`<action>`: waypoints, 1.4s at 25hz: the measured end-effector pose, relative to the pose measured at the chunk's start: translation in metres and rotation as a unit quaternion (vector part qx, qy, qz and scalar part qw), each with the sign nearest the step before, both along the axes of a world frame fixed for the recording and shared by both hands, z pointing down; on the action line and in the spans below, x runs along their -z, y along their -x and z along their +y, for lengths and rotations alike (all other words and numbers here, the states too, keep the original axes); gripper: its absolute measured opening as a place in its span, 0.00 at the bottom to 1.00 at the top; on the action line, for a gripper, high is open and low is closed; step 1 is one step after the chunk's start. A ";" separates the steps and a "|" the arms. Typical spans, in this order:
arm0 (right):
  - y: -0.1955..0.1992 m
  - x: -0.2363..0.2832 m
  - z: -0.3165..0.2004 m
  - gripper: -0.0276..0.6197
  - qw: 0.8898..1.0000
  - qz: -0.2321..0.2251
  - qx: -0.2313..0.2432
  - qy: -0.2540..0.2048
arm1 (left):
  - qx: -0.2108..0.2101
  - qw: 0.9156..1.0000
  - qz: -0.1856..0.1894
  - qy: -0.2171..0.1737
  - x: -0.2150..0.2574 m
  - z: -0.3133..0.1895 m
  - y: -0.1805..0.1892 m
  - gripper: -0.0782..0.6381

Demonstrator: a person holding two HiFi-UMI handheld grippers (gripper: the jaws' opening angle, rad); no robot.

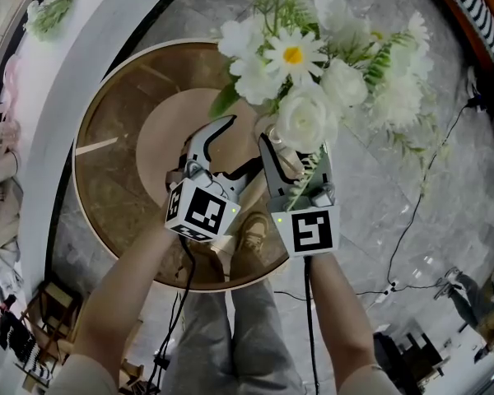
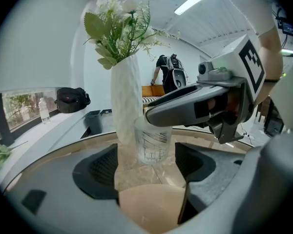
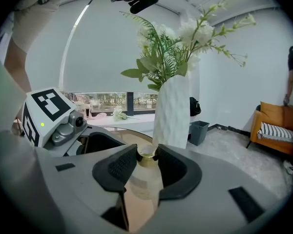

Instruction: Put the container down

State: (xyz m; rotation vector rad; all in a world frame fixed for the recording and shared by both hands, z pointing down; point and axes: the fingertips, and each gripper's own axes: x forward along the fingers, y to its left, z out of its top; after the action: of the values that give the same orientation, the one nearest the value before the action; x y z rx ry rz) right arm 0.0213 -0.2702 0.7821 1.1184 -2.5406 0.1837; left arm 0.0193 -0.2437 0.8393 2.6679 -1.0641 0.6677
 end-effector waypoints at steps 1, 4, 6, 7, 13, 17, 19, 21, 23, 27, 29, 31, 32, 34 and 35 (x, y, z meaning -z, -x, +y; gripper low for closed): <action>0.001 0.000 0.001 0.24 1.000 0.002 0.004 -0.002 | -0.001 1.000 0.001 0.001 0.001 0.001 0.000 0.60; 0.005 -0.001 0.005 0.28 1.000 0.001 0.020 0.009 | 0.000 1.000 0.005 0.004 0.004 0.002 0.001 0.60; 0.005 -0.001 0.006 0.30 1.000 0.000 0.021 0.014 | 0.002 1.000 0.005 0.006 0.007 0.004 0.002 0.60; 0.004 0.001 0.008 0.30 1.000 -0.001 0.019 0.016 | 0.004 1.000 0.005 0.008 0.008 0.005 0.003 0.60; -0.007 0.018 0.012 0.31 1.000 0.001 0.002 0.025 | 0.026 0.999 0.014 0.021 0.033 0.007 0.015 0.60; -0.014 0.037 0.015 0.30 1.000 0.004 -0.006 0.020 | 0.012 1.000 -0.012 0.018 0.046 0.011 0.021 0.60; -0.015 0.046 0.017 0.28 1.000 0.008 -0.001 0.019 | 0.006 1.000 -0.023 0.013 0.054 0.012 0.023 0.60; -0.017 0.055 0.020 0.24 1.000 0.012 -0.001 0.018 | 0.011 1.000 -0.018 0.014 0.064 0.012 0.025 0.60; -0.019 0.065 0.021 0.21 1.000 0.010 -0.006 0.015 | 0.020 1.000 -0.007 0.015 0.076 0.012 0.027 0.59; -0.026 0.091 0.028 0.17 1.000 0.008 -0.021 0.004 | 0.034 0.999 0.007 0.012 0.104 0.020 0.032 0.57; -0.031 0.106 0.033 0.15 1.000 0.010 -0.028 0.002 | 0.042 0.999 0.009 0.010 0.123 0.022 0.036 0.57; -0.035 0.121 0.037 0.14 0.999 0.012 -0.037 0.004 | 0.046 0.999 0.017 0.005 0.143 0.023 0.039 0.56; -0.038 0.128 0.039 0.14 0.999 0.016 -0.043 0.008 | 0.047 0.999 0.020 0.002 0.153 0.023 0.040 0.56; -0.040 0.144 0.042 0.13 0.998 0.012 -0.054 0.005 | 0.048 0.999 0.022 -0.005 0.171 0.024 0.043 0.54; -0.040 0.155 0.043 0.13 0.998 0.005 -0.058 -0.002 | 0.049 0.998 0.022 -0.009 0.180 0.025 0.044 0.52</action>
State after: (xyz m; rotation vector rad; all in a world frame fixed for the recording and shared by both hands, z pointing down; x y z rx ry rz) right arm 0.0612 -0.2268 0.6272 1.2663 -2.4703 0.2017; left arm -0.0250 -0.2187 0.6589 2.6124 -1.1866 0.5803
